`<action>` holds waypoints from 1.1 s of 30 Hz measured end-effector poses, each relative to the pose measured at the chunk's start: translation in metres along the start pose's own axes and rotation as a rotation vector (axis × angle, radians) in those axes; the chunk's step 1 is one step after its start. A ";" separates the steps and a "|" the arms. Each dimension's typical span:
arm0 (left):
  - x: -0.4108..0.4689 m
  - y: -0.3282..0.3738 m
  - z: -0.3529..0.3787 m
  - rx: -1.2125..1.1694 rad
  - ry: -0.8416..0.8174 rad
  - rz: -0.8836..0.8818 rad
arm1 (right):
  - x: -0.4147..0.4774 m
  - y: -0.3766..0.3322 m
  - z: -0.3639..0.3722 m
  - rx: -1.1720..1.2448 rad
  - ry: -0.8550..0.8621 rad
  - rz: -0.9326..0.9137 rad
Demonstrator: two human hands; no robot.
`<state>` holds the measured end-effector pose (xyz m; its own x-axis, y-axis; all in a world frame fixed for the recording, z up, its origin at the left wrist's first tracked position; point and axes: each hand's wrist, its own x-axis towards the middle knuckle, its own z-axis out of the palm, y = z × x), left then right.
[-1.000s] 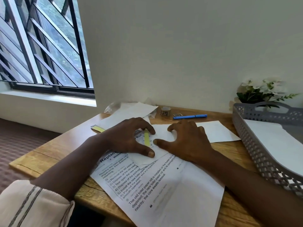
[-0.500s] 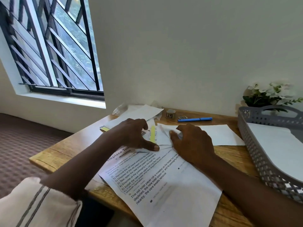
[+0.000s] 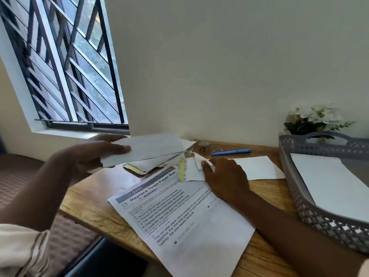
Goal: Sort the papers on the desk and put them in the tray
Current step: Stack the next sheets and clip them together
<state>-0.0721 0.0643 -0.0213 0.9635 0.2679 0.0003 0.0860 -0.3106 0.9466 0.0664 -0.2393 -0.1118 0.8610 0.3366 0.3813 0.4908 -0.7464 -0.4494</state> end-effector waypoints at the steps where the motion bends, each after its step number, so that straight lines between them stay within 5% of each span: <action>1: 0.000 -0.003 0.002 -0.031 -0.025 -0.011 | 0.000 -0.001 0.000 0.019 0.003 0.005; 5: 0.012 -0.016 0.025 -0.020 -0.147 -0.112 | 0.001 -0.002 0.001 0.086 0.026 0.044; 11: 0.035 -0.013 0.060 0.092 -0.113 -0.243 | 0.000 -0.002 -0.002 0.150 0.010 0.042; 20: 0.087 -0.005 0.103 0.222 -0.326 -0.231 | 0.010 0.006 0.004 0.392 0.008 0.141; 27: 0.115 -0.013 0.120 0.280 -0.061 -0.144 | 0.003 0.008 0.004 0.191 0.040 0.019; 33: 0.106 -0.018 0.101 0.050 -0.093 -0.138 | 0.009 0.016 0.004 0.287 -0.006 0.059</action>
<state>0.0543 0.0059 -0.0712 0.9608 0.2262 -0.1604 0.2292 -0.3224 0.9184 0.0822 -0.2461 -0.1184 0.8894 0.3013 0.3438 0.4571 -0.5724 -0.6808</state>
